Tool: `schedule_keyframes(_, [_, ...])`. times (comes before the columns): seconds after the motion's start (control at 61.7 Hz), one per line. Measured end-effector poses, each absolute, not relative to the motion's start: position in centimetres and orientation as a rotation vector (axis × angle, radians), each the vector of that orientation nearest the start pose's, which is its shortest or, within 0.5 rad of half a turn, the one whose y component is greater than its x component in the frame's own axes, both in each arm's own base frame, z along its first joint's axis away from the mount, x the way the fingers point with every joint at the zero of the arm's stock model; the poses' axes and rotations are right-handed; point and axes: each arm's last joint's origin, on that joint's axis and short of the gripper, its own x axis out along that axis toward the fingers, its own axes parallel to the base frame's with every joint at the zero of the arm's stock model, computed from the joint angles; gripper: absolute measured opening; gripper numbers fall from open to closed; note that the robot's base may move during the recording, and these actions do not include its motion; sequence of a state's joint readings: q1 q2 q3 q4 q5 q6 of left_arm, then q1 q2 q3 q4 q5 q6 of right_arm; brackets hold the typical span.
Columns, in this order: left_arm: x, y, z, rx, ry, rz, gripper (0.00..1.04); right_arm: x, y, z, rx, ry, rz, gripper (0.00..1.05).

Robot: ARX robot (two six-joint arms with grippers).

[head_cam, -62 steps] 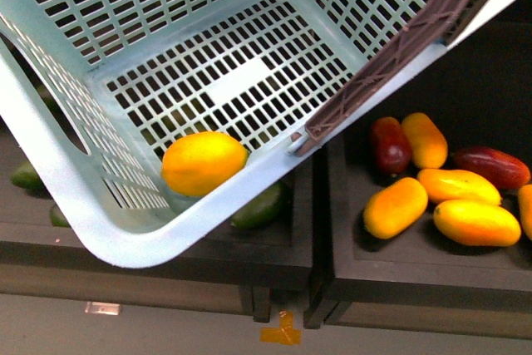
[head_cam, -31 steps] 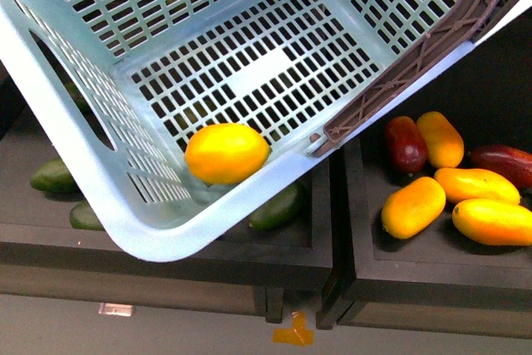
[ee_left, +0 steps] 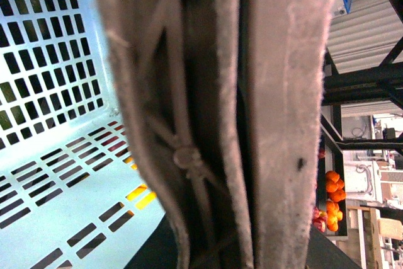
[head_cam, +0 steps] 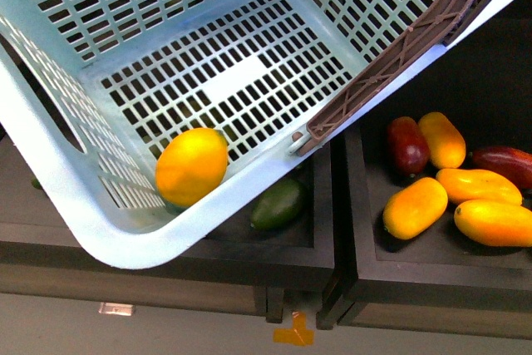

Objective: Pick lemon and mango into basket

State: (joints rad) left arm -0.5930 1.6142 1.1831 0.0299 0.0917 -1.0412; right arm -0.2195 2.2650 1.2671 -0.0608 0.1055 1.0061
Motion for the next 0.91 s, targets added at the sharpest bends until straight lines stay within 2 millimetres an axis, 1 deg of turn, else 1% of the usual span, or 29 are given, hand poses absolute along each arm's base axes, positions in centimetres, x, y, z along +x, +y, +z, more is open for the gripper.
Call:
schedule_keyframes(0.146, [30.3, -20.8, 28.2, -0.885, 0.706, -0.406, 0.17, 42.6, -9.3, 3.9, 0.975, 0.807, -0.802, 0.96])
schedule_keyframes(0.373, [30.4, -20.8, 28.2, -0.884, 0.702, -0.401, 0.17, 44.6, -9.1, 2.2, 0.959, 0.815, -0.805, 0.96])
schedule_keyframes(0.486, [30.4, -20.8, 28.2, -0.884, 0.703, -0.402, 0.17, 45.6, -8.7, 0.8, 0.956, 0.84, -0.797, 0.96])
schedule_keyframes(0.649, [30.4, -20.8, 28.2, -0.884, 0.704, -0.403, 0.17, 46.5, -8.2, -0.5, 0.957, 0.863, -0.794, 0.96])
schedule_keyframes(0.908, [30.4, -20.8, 28.2, -0.884, 0.703, -0.401, 0.17, 48.1, -7.7, -2.0, 0.956, 0.874, -0.807, 0.96])
